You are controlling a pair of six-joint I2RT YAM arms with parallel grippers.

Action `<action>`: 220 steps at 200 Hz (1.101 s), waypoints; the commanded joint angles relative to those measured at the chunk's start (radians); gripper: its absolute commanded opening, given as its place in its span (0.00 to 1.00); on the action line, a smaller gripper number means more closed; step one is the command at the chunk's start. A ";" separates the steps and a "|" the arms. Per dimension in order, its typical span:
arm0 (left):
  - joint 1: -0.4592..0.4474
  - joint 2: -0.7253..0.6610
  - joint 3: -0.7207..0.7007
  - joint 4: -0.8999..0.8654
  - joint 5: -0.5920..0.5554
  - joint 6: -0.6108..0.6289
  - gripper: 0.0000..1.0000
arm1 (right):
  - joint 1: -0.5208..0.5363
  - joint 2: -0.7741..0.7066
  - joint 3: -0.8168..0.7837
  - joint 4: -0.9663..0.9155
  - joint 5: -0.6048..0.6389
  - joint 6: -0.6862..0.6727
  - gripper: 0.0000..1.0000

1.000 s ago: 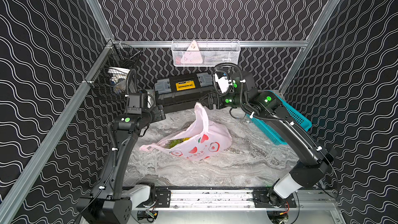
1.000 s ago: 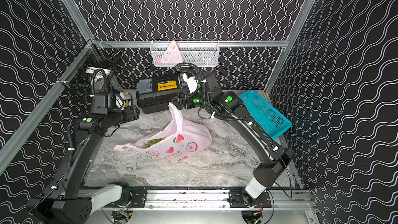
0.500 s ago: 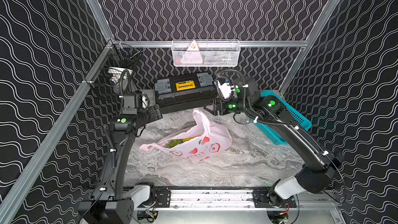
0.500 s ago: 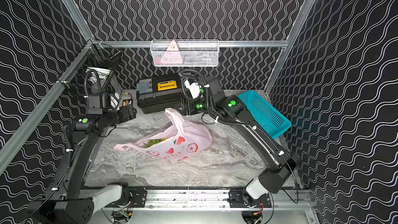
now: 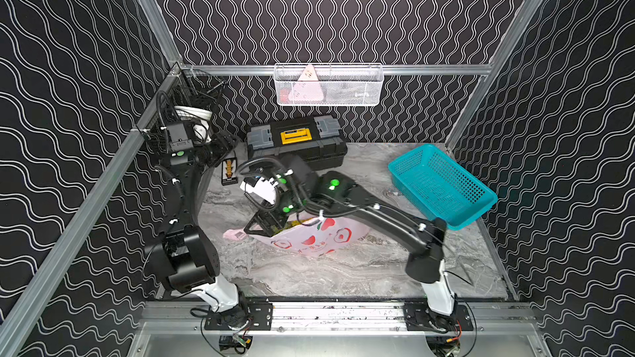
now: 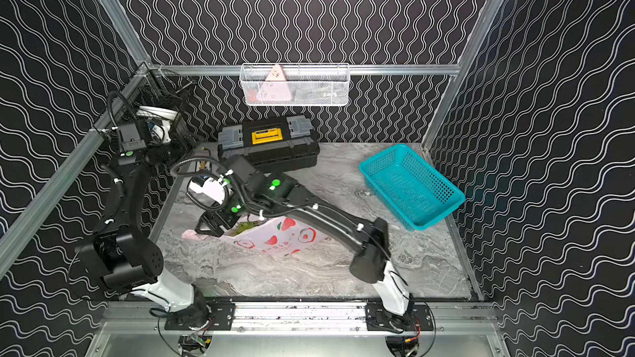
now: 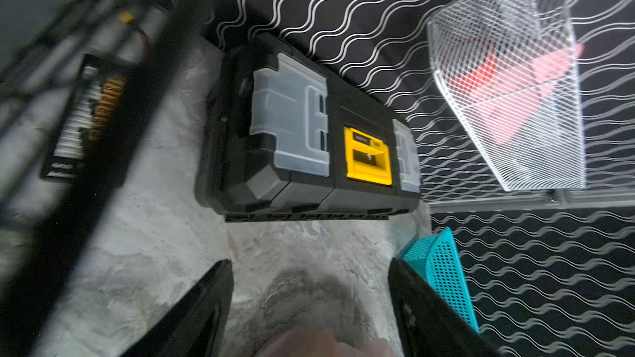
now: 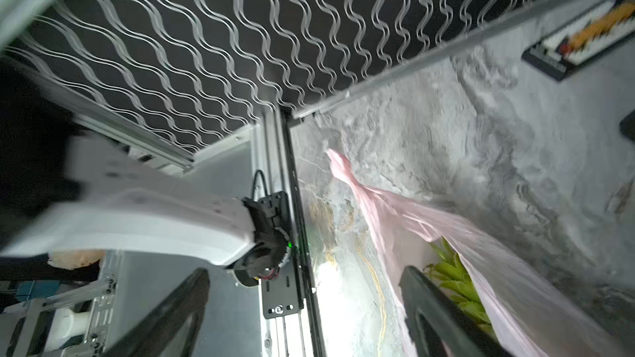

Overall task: Place the pineapple into a plastic bag & tie a knot
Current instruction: Adjust the plastic bag at the center of the board.

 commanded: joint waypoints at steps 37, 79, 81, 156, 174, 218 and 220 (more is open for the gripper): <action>0.158 -0.030 -0.203 0.077 -0.200 -0.174 0.78 | 0.015 0.150 0.035 0.036 0.018 -0.017 0.94; 0.187 -0.040 -0.263 0.114 -0.185 -0.188 0.77 | 0.017 0.210 0.049 0.059 -0.004 -0.008 0.89; 0.186 -0.040 -0.264 0.116 -0.183 -0.190 0.78 | 0.017 0.213 0.051 0.061 -0.004 -0.006 0.88; 0.186 -0.071 -0.278 0.120 -0.152 -0.178 0.77 | -0.081 0.099 -0.160 0.371 -0.072 0.225 0.04; 0.174 -0.097 -0.281 0.132 -0.134 -0.180 0.77 | -0.141 -0.050 -0.332 0.489 -0.111 0.278 0.00; 0.031 -0.240 -0.340 0.144 -0.054 -0.114 0.80 | -0.310 -0.272 -0.516 0.579 -0.142 0.346 0.00; 0.022 -0.250 -0.348 0.151 -0.045 -0.113 0.80 | -0.316 -0.277 -0.519 0.577 -0.141 0.345 0.00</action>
